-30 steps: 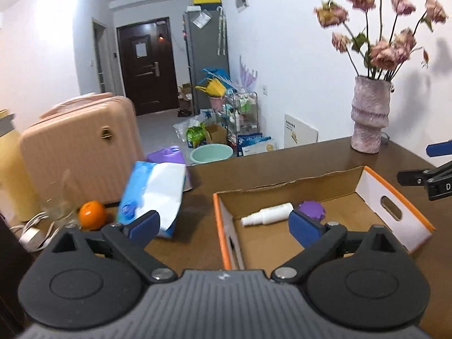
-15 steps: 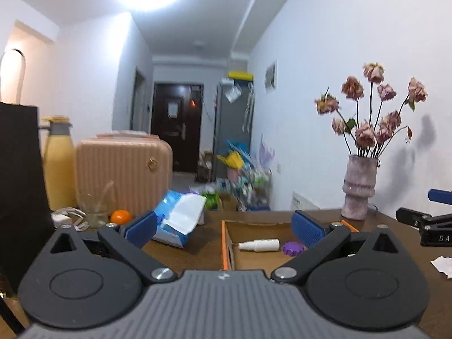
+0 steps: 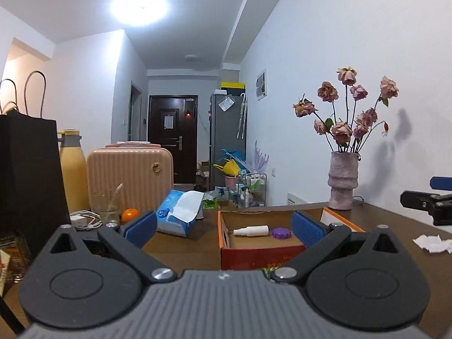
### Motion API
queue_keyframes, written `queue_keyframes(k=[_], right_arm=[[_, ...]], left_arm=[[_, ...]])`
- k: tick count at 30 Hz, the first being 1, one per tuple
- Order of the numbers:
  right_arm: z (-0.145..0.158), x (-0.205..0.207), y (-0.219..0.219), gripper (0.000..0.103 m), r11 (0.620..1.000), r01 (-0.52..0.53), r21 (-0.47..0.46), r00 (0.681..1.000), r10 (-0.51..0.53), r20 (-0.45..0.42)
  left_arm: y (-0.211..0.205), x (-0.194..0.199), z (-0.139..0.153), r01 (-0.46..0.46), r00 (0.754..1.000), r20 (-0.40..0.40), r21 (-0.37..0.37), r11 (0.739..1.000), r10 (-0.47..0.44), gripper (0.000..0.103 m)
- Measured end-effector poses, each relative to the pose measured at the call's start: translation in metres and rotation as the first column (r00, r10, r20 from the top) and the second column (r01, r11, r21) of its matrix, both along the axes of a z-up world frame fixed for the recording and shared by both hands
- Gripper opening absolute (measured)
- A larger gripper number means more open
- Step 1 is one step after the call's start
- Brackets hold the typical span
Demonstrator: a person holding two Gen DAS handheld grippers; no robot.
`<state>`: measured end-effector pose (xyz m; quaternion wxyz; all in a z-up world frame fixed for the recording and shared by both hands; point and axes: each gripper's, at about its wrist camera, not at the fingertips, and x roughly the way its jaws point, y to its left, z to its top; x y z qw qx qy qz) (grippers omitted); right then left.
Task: Organize rigid objects
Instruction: 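Lower the left gripper onto the white lint roller's red pad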
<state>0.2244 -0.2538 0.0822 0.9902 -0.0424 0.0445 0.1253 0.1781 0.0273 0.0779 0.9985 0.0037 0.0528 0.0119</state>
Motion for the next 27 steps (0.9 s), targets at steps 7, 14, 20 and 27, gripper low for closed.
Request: queue_keyframes(k=[7,14,20,27], right_arm=[[-0.029,-0.052,0.011,0.103,0.998,-0.054,0.018,0.998,0.055,-0.007],[-0.062,-0.092,0.004,0.103,0.987,0.006,0.162,0.995,0.010,-0.097],[-0.089,-0.088,-0.003,0.103,0.981,0.058,0.188,0.978,-0.018,-0.207],[-0.105,-0.059,0.002,0.102,0.987,0.106,0.124,0.961,-0.069,-0.268]], left_arm=[[0.006,-0.053,-0.007,-0.007,1.000,0.003,-0.053,0.999,0.007,0.103],[0.022,-0.070,-0.034,-0.071,0.988,-0.139,-0.076,0.995,0.060,0.103],[0.028,-0.049,-0.068,-0.041,0.965,-0.262,-0.106,0.994,0.012,0.103],[0.024,-0.016,-0.096,-0.020,0.925,-0.379,-0.109,0.994,-0.023,0.103]])
